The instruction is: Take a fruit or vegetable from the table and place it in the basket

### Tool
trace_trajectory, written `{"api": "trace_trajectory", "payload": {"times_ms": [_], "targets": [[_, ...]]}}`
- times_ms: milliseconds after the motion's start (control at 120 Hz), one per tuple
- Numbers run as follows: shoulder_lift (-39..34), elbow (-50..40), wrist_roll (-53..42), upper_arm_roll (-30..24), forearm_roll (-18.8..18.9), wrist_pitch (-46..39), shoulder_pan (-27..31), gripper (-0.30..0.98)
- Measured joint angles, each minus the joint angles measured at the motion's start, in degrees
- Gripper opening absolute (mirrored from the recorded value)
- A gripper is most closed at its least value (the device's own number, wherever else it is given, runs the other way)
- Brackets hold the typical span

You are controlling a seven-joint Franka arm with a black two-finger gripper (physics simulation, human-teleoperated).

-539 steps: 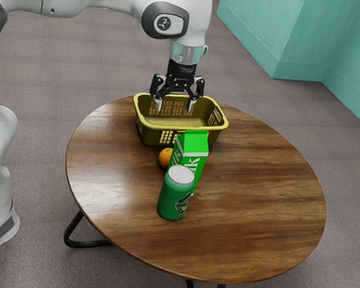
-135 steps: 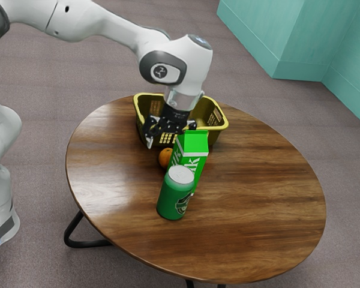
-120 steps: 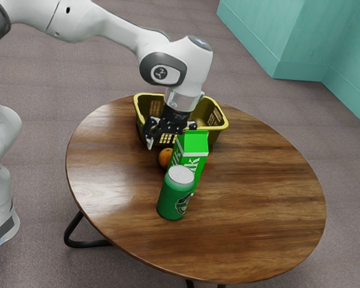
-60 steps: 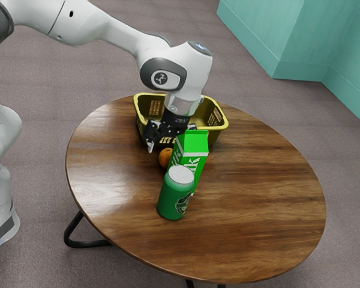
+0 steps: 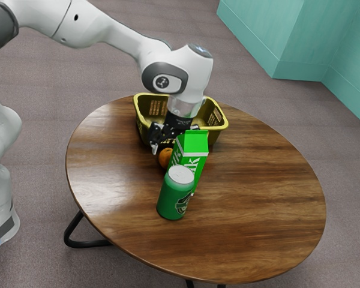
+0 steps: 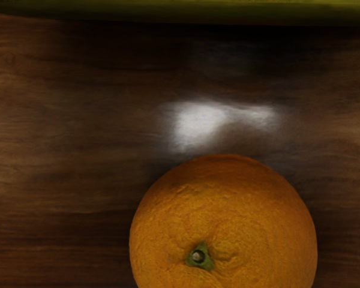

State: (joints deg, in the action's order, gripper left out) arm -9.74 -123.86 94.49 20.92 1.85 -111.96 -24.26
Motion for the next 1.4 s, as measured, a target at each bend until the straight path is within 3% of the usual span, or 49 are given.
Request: {"api": "trace_trajectory", "payload": {"times_ms": [1150, 1400], "targets": [[5.2, 0.0, -0.6, 2.1, 0.1, -3.6, 0.1, 0.67], [6.0, 0.0, -0.9, 2.1, 0.1, -4.2, 0.1, 0.61]]}}
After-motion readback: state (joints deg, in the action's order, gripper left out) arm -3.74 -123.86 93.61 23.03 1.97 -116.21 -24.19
